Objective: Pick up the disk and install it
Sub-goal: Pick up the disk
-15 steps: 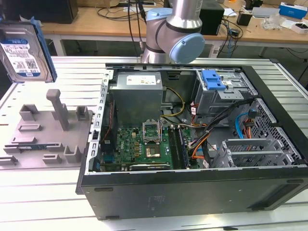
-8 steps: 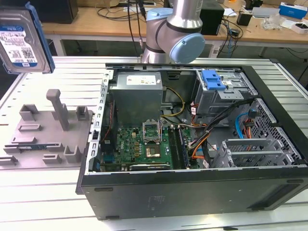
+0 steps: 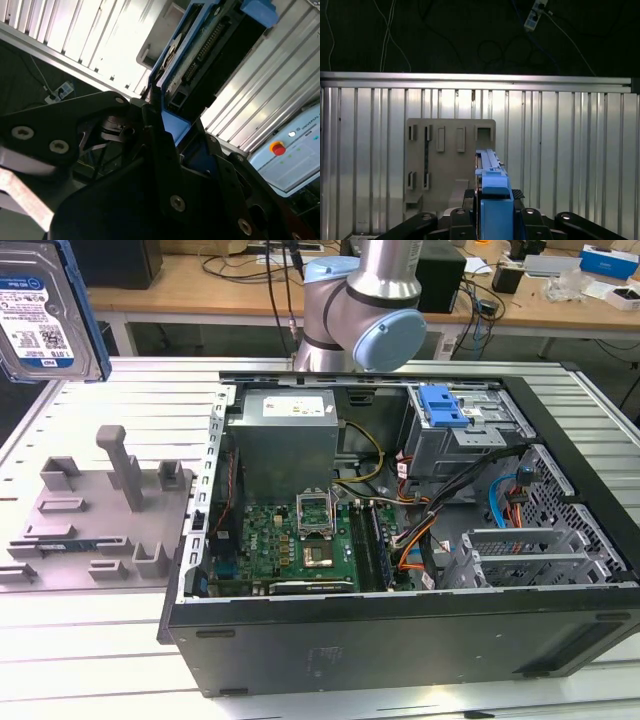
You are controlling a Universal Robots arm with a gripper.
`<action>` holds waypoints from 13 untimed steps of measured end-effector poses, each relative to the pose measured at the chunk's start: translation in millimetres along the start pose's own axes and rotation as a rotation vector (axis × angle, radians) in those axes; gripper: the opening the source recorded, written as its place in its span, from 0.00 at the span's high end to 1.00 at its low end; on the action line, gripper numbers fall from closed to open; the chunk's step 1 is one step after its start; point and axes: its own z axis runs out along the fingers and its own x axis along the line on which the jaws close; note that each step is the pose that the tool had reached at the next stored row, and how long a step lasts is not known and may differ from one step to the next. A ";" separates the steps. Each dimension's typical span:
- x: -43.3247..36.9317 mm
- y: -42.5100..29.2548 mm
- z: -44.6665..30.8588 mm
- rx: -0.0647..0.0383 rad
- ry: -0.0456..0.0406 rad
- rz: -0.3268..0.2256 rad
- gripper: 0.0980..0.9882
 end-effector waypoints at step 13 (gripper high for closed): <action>23.8 -65.4 -5.3 -0.003 -0.0019 0.000 0.70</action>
